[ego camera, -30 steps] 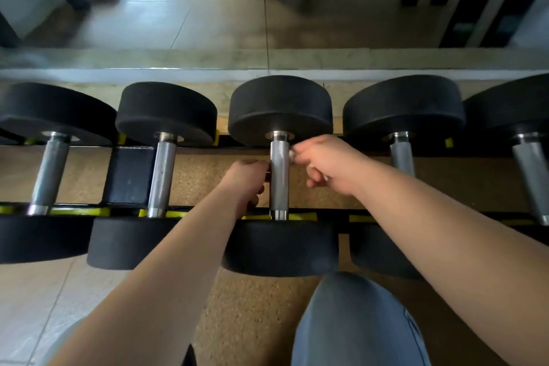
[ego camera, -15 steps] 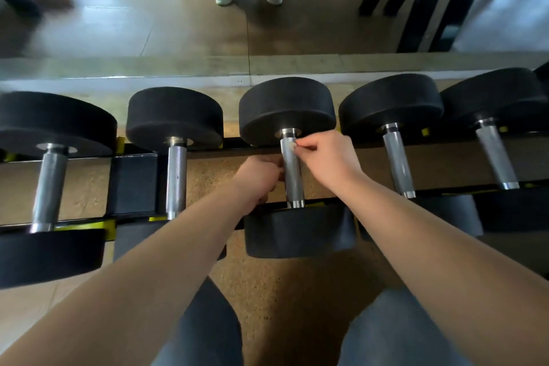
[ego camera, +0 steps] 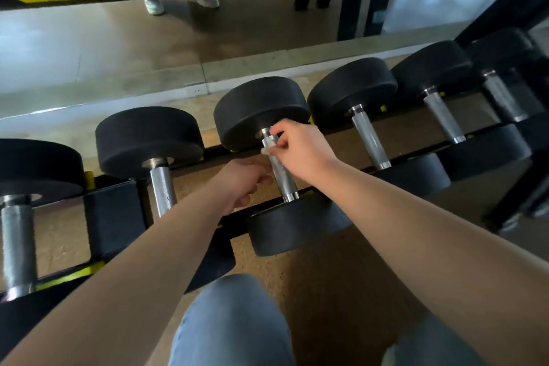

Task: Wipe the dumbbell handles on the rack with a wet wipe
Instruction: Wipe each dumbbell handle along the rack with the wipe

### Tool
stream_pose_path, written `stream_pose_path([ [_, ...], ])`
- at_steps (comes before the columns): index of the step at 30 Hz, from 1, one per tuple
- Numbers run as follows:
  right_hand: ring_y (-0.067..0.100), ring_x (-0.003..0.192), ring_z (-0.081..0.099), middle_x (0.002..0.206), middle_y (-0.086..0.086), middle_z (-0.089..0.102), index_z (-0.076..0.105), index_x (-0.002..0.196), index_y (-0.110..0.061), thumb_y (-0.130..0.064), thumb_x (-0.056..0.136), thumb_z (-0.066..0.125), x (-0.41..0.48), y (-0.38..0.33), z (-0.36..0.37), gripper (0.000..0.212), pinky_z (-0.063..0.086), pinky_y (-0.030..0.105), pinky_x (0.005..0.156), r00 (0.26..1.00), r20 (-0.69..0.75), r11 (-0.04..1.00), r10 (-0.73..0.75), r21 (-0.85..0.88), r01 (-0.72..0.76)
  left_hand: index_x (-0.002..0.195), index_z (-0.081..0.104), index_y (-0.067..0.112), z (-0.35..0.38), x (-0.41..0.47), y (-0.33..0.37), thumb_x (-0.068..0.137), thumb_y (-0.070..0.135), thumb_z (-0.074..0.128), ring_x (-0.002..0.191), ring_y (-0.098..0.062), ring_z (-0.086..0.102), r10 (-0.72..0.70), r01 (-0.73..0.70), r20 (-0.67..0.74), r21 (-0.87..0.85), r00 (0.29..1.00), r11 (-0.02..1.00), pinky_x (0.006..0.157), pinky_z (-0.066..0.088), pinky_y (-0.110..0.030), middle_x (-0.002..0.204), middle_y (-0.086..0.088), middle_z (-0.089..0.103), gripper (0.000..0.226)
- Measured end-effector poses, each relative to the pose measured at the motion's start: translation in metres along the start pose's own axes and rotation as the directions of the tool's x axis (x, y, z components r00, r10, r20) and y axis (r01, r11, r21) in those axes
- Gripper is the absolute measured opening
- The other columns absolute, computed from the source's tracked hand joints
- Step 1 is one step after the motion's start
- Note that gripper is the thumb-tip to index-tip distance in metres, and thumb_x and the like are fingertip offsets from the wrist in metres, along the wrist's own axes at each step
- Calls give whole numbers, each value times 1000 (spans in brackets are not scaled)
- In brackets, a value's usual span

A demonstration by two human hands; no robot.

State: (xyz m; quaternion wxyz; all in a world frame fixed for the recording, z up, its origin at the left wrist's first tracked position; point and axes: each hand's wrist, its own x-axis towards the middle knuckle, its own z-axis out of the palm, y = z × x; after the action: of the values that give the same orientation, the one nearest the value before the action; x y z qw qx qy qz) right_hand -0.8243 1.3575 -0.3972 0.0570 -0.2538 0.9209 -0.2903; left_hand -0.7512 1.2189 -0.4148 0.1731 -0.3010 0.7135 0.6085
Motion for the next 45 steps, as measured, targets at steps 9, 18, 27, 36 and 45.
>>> stream_pose_path([
  [9,12,92,70,104,-9,76,81,105,-33,-32,93,71,-11,-19,-11,16,59,36,87,933,355,942,54,-328,70,97,77,13,-6,14,-9,90,27,63,52,-16,34,-13,14,-7,34,1000,999,44,25,-21,83,-5,58,21],
  [18,25,86,67,99,0,68,77,106,-36,-33,100,55,-1,-29,-10,22,60,43,76,929,370,818,-24,-526,230,100,71,18,-9,32,-6,97,27,60,52,-15,41,6,-9,-101,-28,995,1000,43,29,-24,89,-8,68,14],
  [27,6,100,69,114,-7,75,78,115,-28,-29,97,67,-7,-4,-8,21,57,29,92,977,206,998,57,-6,-57,95,76,16,-11,19,-8,85,31,77,54,-13,34,-58,59,15,-98,998,993,43,23,-23,95,-4,70,18],
  [36,-3,83,72,102,-10,75,74,118,-29,-22,100,65,-12,2,-15,21,54,19,69,939,321,859,124,438,-263,110,71,14,-10,3,-5,92,30,74,49,-3,37,1,51,145,-353,989,934,36,21,-16,95,-4,66,24],
  [45,-4,62,66,91,-11,74,74,107,-34,-28,101,60,15,23,-28,17,50,17,56,956,128,889,264,354,-292,102,79,25,2,39,-3,89,13,71,51,-14,29,7,-3,-92,41,996,999,38,23,-22,81,-11,55,19],
])
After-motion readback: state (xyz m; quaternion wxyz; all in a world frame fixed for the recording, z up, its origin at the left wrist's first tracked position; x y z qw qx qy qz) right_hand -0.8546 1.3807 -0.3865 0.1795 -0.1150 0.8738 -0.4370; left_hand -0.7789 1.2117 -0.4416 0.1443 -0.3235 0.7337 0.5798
